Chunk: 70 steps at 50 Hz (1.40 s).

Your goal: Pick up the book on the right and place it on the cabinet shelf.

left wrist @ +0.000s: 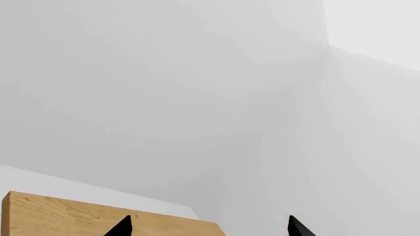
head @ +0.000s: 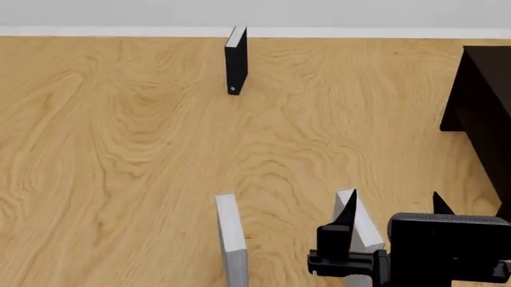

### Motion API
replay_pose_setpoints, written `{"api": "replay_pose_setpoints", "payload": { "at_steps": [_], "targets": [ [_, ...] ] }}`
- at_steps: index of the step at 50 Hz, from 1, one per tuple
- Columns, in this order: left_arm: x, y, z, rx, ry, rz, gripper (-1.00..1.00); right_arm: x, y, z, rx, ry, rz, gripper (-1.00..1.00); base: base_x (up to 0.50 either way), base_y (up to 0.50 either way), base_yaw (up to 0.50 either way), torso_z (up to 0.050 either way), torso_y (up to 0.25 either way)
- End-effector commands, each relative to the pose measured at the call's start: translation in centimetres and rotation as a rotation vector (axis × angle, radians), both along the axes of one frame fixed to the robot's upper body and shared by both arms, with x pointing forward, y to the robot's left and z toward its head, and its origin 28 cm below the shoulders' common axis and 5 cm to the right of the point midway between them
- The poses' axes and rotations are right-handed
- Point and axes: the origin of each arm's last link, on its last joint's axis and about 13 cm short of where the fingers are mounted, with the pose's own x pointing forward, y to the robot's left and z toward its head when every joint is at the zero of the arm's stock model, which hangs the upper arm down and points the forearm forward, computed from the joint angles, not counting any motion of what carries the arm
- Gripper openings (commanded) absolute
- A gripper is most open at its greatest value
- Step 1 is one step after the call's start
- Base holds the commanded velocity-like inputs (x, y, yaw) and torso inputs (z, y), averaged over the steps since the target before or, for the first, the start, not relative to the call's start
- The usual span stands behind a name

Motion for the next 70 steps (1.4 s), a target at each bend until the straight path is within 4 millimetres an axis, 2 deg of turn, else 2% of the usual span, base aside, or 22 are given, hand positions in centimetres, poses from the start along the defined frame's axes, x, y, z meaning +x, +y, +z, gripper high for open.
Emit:
{"api": "replay_pose_setpoints", "payload": {
  "at_steps": [1, 40, 42, 44, 47, 52, 58, 62, 66, 69, 70],
  "targets": [
    [0.03, -0.09, 0.31, 0.011, 0.007, -0.001, 1.0, 0.13, -0.2, 0.22, -0.019, 0.006, -0.035, 1.0, 0.24, 0.0, 0.0, 0.0, 0.0],
    [0.16, -0.13, 0.27, 0.024, 0.023, 0.002, 1.0, -0.13, -0.29, 0.0, -0.033, 0.017, -0.036, 1.0, 0.24, -0.01, 0.0, 0.0, 0.0],
    [0.16, -0.12, -0.52, 0.025, 0.023, 0.003, 1.0, -0.15, -0.3, -0.02, -0.033, 0.019, -0.033, 1.0, 0.24, 0.0, 0.0, 0.0, 0.008],
    [0.14, -0.14, 0.23, 0.024, 0.022, 0.002, 1.0, -0.21, -0.26, 0.0, -0.035, 0.022, -0.03, 1.0, 0.24, 0.0, 0.0, 0.0, 0.0],
    [0.18, -0.11, 0.26, 0.023, 0.023, 0.002, 1.0, -0.28, -0.21, -0.02, -0.032, 0.026, -0.021, 1.0, 0.24, 0.0, 0.0, 0.0, 0.0],
    [0.23, -0.1, -0.65, 0.025, 0.024, 0.004, 1.0, -0.29, -0.15, 0.07, -0.035, 0.027, -0.018, 1.0, 0.24, 0.0, 0.0, 0.0, 0.0],
    [0.23, -0.11, 0.24, 0.025, 0.025, 0.004, 1.0, -0.26, -0.19, 0.1, -0.035, 0.028, -0.02, 1.0, 0.24, 0.0, 0.0, 0.0, 0.0],
    [0.28, -0.1, -0.32, 0.025, 0.026, 0.005, 1.0, -0.33, -0.15, 0.14, -0.036, 0.029, -0.019, 1.0, 0.24, 0.0, 0.0, 0.0, 0.0],
    [0.27, -0.1, 0.2, 0.026, 0.026, 0.006, 1.0, -0.36, -0.18, 0.2, -0.034, 0.029, -0.016, 1.0, 0.24, 0.0, 0.0, 0.0, 0.0],
    [0.28, -0.1, -0.48, 0.026, 0.026, 0.006, 1.0, -0.36, -0.21, 0.25, -0.034, 0.03, -0.016, 1.0, 0.24, 0.0, 0.0, 0.0, 0.003],
    [0.27, -0.1, 0.02, 0.026, 0.026, 0.006, 1.0, -0.39, -0.22, 0.26, -0.034, 0.029, -0.017, 1.0, 0.24, 0.0, 0.0, 0.0, 0.0]
  ]
}}
